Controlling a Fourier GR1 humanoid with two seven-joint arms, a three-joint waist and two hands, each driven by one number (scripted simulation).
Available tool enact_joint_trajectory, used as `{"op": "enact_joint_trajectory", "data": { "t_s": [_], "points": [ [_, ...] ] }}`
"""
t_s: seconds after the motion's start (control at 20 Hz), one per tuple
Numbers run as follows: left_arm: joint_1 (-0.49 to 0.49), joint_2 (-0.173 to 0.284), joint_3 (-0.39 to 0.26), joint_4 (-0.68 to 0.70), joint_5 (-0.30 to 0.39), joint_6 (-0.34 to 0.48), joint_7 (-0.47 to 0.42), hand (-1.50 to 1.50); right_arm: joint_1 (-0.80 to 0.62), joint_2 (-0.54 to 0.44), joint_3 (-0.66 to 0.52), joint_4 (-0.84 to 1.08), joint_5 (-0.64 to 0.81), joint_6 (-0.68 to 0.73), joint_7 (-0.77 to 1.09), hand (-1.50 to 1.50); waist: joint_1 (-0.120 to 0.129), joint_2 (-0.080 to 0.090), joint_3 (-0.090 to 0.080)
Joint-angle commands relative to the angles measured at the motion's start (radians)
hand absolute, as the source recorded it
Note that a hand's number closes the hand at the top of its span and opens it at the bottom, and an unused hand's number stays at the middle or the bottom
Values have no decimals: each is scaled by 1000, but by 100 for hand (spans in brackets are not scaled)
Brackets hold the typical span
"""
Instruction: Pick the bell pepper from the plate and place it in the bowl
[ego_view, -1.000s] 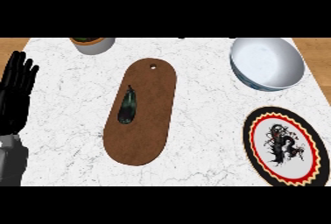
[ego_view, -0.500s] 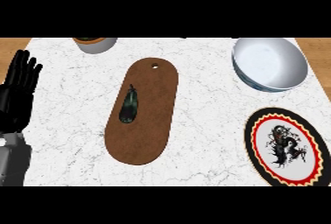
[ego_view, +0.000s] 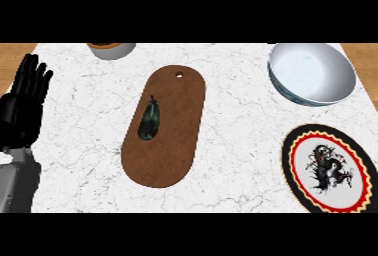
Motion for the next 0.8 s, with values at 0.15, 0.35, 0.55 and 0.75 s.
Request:
{"op": "enact_joint_trajectory", "data": {
  "t_s": [0.15,0.35,0.55,0.75],
  "points": [
    [15,22,38,29,30,-44,-39,0,-85,112,116,156,66,-118,0,150,-3,1,1],
    [-22,2,-3,8,-1,-14,5,0,-124,161,178,348,179,-279,-69,150,12,7,2],
    [-39,48,42,8,37,-43,35,0,-114,185,215,445,256,-370,-59,150,8,6,1],
    [-18,-6,-1,-4,20,-24,30,0,-133,249,142,606,242,-525,-22,-150,19,11,2]
  ]
}}
